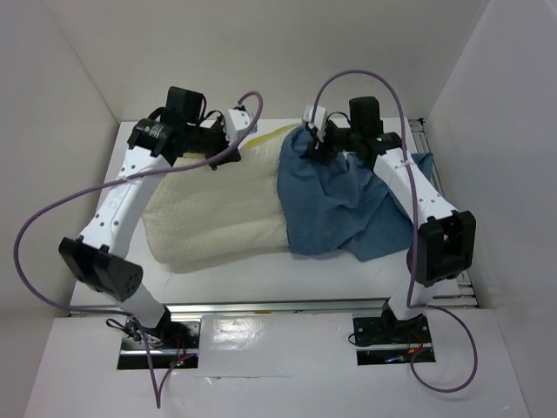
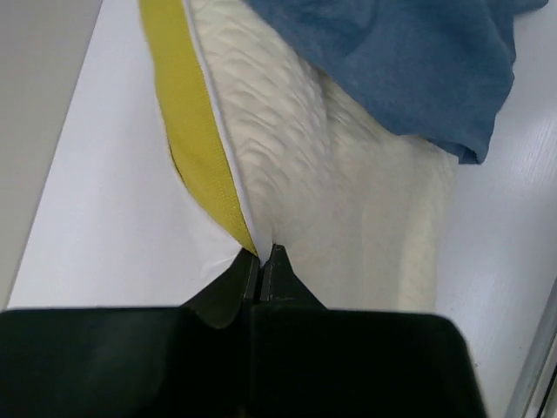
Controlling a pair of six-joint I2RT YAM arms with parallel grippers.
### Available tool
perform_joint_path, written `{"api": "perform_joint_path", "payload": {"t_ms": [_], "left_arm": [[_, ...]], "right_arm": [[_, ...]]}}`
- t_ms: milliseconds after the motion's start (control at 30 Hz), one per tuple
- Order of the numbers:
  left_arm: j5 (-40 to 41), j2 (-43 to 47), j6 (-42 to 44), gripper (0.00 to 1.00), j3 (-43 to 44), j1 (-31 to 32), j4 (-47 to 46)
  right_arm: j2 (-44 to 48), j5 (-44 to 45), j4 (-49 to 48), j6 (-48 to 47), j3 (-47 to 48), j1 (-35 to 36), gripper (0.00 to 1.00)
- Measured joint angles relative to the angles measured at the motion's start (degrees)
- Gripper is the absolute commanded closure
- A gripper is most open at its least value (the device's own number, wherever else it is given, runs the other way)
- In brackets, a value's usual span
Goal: Put the pillow into the pillowcase
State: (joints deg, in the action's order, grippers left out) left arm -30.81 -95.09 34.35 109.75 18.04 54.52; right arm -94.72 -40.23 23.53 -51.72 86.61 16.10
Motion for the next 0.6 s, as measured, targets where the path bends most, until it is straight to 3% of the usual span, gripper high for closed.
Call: {"api": "perform_joint_path", "payload": {"t_ms": [367,600], "left_arm": [[10.4,16.6,8.0,1.0,-23.5,11.7,-13.0],[12.9,18.0,9.3,1.0,-25.3,13.4,-15.2]], "right_arm": [[-18.4,-6.7,12.9,29.3,35.9,-9.2,0.36],[-24.6,-13.7,22.0,35.5,42.3,-11.4,0.32]]}}
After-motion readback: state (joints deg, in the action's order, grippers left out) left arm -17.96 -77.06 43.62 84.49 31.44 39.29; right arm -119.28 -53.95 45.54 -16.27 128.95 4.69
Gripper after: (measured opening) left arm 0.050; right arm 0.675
